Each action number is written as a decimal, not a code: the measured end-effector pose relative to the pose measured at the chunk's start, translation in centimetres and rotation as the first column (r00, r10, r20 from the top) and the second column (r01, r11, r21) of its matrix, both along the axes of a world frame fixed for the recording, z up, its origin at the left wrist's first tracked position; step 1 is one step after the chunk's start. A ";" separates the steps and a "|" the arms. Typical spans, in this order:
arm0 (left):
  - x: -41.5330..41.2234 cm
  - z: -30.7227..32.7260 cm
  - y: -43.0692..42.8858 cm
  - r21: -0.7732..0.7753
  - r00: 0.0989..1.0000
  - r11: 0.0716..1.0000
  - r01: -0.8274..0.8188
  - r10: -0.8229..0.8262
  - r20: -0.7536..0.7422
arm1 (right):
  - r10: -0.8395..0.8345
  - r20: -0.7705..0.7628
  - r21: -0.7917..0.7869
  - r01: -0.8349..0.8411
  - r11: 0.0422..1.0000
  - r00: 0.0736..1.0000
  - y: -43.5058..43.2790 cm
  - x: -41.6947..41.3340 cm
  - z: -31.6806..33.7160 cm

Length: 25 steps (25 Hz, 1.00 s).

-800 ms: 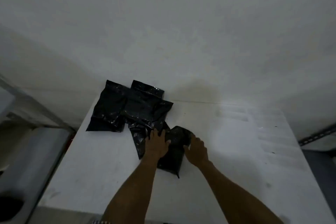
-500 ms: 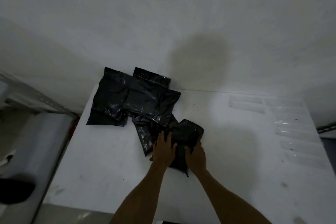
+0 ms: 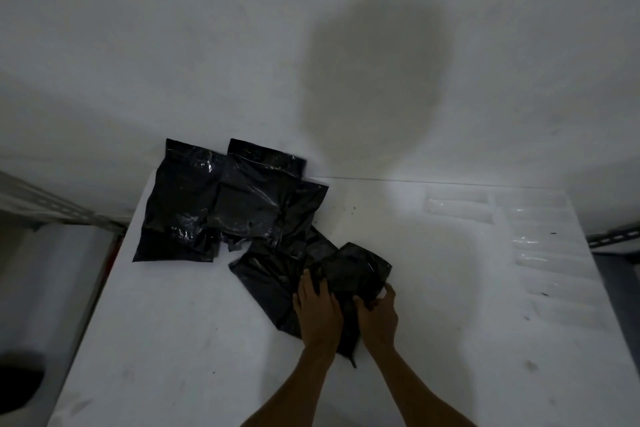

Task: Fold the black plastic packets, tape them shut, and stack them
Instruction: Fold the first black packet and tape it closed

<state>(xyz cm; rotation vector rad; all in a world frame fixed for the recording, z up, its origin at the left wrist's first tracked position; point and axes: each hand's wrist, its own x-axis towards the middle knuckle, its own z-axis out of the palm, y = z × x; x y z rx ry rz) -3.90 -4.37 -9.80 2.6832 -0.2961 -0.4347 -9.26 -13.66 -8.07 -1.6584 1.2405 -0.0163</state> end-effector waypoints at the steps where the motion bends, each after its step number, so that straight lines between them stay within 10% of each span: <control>1: -0.4 -0.1 -0.9 -0.008 1.000 1.000 -0.010 0.010 -0.012 | -0.015 -0.008 -0.004 0.015 1.000 1.000 -0.8 -0.3 -0.1; 16: -4.6 -0.4 -3.9 0.110 0.998 0.992 -0.058 0.056 0.021 | -0.202 0.062 0.170 0.190 0.967 0.977 -8.8 -3.2 -2.0; 25: -7.7 0.0 -9.5 -0.285 0.926 0.920 -0.270 0.167 -0.339 | 0.042 0.094 -0.256 -0.016 0.966 0.995 -17.3 -7.6 -0.6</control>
